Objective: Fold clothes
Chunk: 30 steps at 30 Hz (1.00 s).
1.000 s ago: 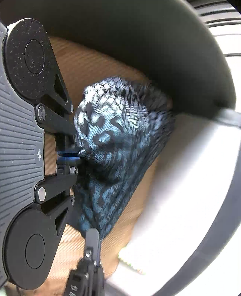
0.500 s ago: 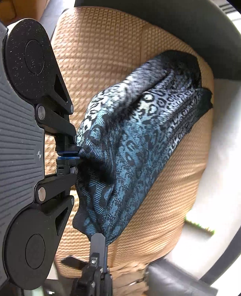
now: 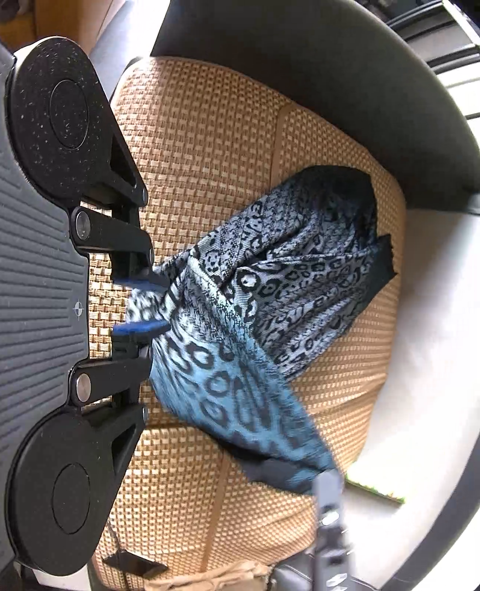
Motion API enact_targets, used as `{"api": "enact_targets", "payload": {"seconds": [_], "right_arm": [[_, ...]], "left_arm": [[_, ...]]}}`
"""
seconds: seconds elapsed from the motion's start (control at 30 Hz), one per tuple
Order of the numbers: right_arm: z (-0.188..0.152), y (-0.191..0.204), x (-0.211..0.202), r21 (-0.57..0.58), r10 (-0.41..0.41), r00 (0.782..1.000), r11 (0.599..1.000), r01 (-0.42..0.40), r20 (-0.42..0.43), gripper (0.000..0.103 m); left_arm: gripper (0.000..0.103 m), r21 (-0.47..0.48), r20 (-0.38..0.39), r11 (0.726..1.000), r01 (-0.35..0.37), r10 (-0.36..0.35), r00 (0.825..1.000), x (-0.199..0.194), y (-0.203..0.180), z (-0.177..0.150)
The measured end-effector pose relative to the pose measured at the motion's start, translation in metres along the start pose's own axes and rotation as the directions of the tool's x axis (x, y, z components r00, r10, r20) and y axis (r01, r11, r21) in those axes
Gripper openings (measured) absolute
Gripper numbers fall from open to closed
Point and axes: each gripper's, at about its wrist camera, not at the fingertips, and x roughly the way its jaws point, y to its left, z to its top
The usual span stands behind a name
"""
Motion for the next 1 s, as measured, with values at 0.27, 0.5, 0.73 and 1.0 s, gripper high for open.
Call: {"api": "enact_targets", "payload": {"seconds": [0.27, 0.5, 0.73, 1.0], "right_arm": [[0.048, 0.014, 0.022, -0.06, -0.03, 0.999, 0.998, 0.032, 0.023, 0.002], [0.075, 0.021, 0.035, -0.071, -0.027, 0.999, 0.997, 0.029, 0.036, 0.002], [0.101, 0.018, 0.074, -0.089, -0.043, 0.999, 0.995, 0.044, 0.012, 0.002], [0.12, -0.01, 0.106, -0.026, -0.18, 0.977, 0.983, 0.184, 0.111, 0.059]], "left_arm": [[0.063, 0.146, 0.03, 0.989, 0.032, -0.036, 0.999, 0.028, -0.018, 0.001], [0.064, 0.281, 0.058, 0.959, -0.029, 0.013, 0.998, 0.084, -0.033, 0.023], [0.0, 0.154, 0.002, 0.987, 0.05, -0.051, 0.999, 0.113, 0.0, 0.071], [0.026, -0.121, -0.024, 0.989, -0.09, 0.087, 0.996, 0.128, 0.107, 0.127]]}}
